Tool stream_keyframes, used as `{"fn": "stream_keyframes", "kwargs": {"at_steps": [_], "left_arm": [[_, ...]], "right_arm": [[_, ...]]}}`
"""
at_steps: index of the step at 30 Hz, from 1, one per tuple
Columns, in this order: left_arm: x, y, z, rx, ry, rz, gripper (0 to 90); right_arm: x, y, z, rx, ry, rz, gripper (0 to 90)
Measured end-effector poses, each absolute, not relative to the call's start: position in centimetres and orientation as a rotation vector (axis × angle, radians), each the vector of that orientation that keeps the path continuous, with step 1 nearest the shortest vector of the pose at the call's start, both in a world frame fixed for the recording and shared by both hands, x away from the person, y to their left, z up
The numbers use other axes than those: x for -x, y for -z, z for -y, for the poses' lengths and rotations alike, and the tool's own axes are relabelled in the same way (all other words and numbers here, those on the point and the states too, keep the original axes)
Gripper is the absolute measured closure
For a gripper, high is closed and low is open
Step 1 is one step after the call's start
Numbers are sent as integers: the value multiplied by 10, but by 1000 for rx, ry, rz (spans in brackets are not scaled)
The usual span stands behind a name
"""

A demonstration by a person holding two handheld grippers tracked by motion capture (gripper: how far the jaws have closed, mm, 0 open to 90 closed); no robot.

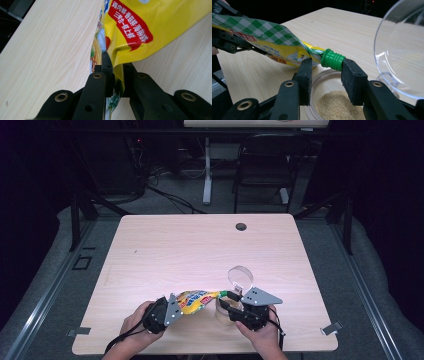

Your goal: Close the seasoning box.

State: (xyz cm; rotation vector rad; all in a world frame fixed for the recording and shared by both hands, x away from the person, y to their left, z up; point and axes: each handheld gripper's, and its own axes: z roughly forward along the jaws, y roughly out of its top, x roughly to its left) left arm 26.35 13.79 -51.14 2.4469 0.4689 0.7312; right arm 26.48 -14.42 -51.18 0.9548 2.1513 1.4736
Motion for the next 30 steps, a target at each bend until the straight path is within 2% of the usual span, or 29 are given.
{"fn": "stream_keyframes", "kwargs": {"at_steps": [22,30], "left_arm": [[-264,521,-164,-2304,-592,-624,866],[-267,523,-171,-2255,-535,-681,867]], "right_arm": [[-272,502,125,-883,-1544,-2151,585],[-272,502,123,-858,-1549,-2162,548]]}}
